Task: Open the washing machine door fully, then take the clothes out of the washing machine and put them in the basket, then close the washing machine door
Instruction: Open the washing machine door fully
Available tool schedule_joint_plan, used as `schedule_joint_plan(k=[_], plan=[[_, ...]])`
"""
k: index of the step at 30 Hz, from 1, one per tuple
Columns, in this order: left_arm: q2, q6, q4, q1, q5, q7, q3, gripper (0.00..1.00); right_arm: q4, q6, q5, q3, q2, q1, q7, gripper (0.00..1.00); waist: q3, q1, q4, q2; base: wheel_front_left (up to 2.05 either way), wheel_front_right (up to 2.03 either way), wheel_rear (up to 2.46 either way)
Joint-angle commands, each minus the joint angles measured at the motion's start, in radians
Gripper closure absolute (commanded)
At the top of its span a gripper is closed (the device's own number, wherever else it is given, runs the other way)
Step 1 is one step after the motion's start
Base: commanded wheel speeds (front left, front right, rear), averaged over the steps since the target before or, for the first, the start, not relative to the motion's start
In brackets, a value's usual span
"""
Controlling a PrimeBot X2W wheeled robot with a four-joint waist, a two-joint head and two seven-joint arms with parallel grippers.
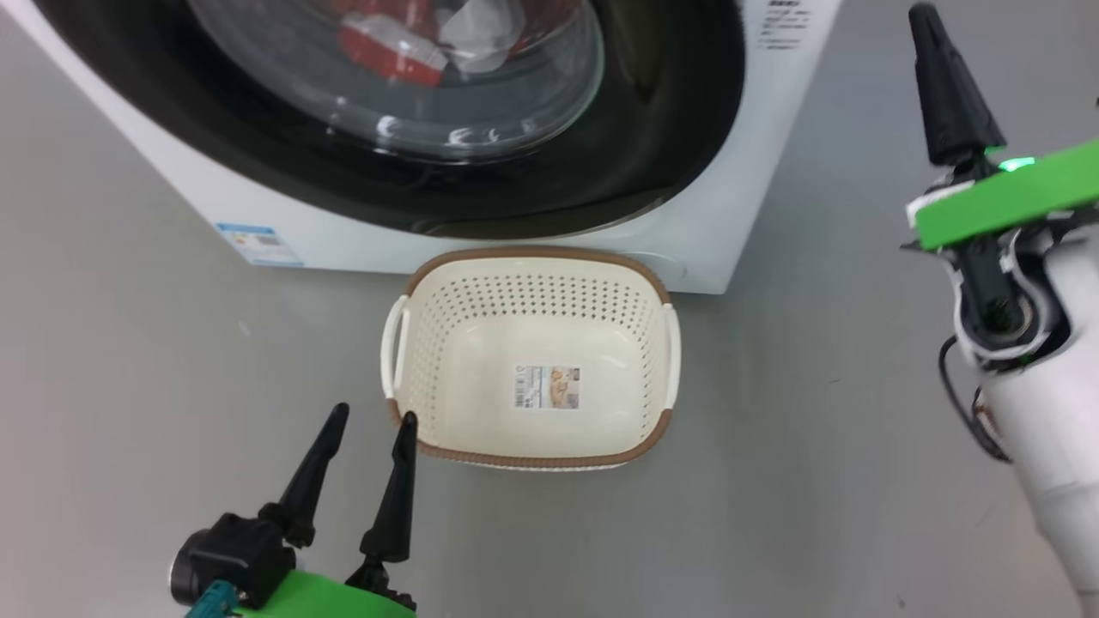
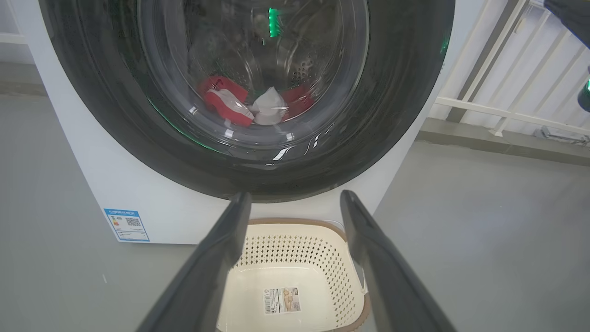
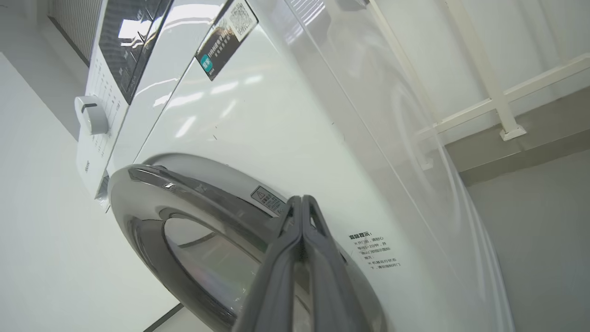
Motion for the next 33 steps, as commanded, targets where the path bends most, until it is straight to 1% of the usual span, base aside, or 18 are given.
schedule_joint_plan(k=[1,3,11,12,13,17,18,20,21,24,33], plan=[[0.01,0.006,-0.016,-0.031,-0.012,-0.012,0.019,0.0,-0.013,0.006,0.06,0.034,-0.024,-0.044,0.032,1.0,0.025,0.0,0.035,-0.0001,0.0,0.0,0.0],[0.01,0.006,-0.014,-0.038,-0.016,-0.012,0.011,0.0,-0.005,0.006,0.127,0.046,-0.045,-0.072,0.068,1.0,0.032,0.0,0.048,-0.0001,0.0,0.0,0.0],[0.01,0.007,-0.013,-0.056,-0.03,-0.012,-0.006,0.0,0.019,0.006,0.33,0.083,-0.114,-0.168,0.209,1.0,0.062,0.0,0.087,-0.0001,0.0,0.0,0.0],[0.01,0.007,-0.012,-0.057,-0.032,-0.012,-0.008,0.0,0.024,0.006,0.354,0.087,-0.118,-0.179,0.233,1.0,0.066,0.0,0.09,-0.0001,0.0,0.0,0.0],[0.01,0.007,-0.011,-0.06,-0.035,-0.012,-0.013,0.0,0.032,0.006,0.401,0.086,-0.124,-0.202,0.271,1.0,0.077,0.0,0.096,-0.0001,0.0,0.0,0.0],[0.01,0.005,-0.011,-0.073,-0.042,-0.012,-0.026,0.0,0.034,0.006,0.492,0.087,-0.134,-0.246,0.376,1.0,0.1,0.0,0.109,-0.0001,0.0,0.0,0.0],[0.01,0.005,-0.011,-0.073,-0.042,-0.012,-0.026,0.0,0.034,0.006,0.492,0.087,-0.134,-0.246,0.376,1.0,0.1,0.0,0.109,-0.0001,0.0,0.0,0.0],[0.01,0.005,-0.013,-0.08,-0.046,-0.012,-0.031,0.0,0.042,0.006,0.514,0.091,-0.142,-0.27,0.421,1.0,0.113,0.0,0.113,-0.0001,0.0,0.0,0.0],[0.01,0.004,-0.013,-0.088,-0.05,-0.012,-0.036,0.0,0.059,0.006,0.538,0.09,-0.143,-0.295,0.461,1.0,0.125,0.0,0.118,-0.0001,0.0,0.0,0.0],[0.01,0.003,-0.013,-0.1,-0.056,-0.012,-0.043,0.0,0.089,0.006,0.57,0.086,-0.143,-0.332,0.513,1.0,0.141,0.0,0.126,-0.0001,0.0,0.0,0.0],[0.01,0.004,-0.012,-0.121,-0.072,-0.012,-0.055,0.0,0.189,0.006,0.616,0.095,-0.145,-0.424,0.659,1.0,0.17,0.0,0.146,-0.0001,0.0,0.0,0.0]])
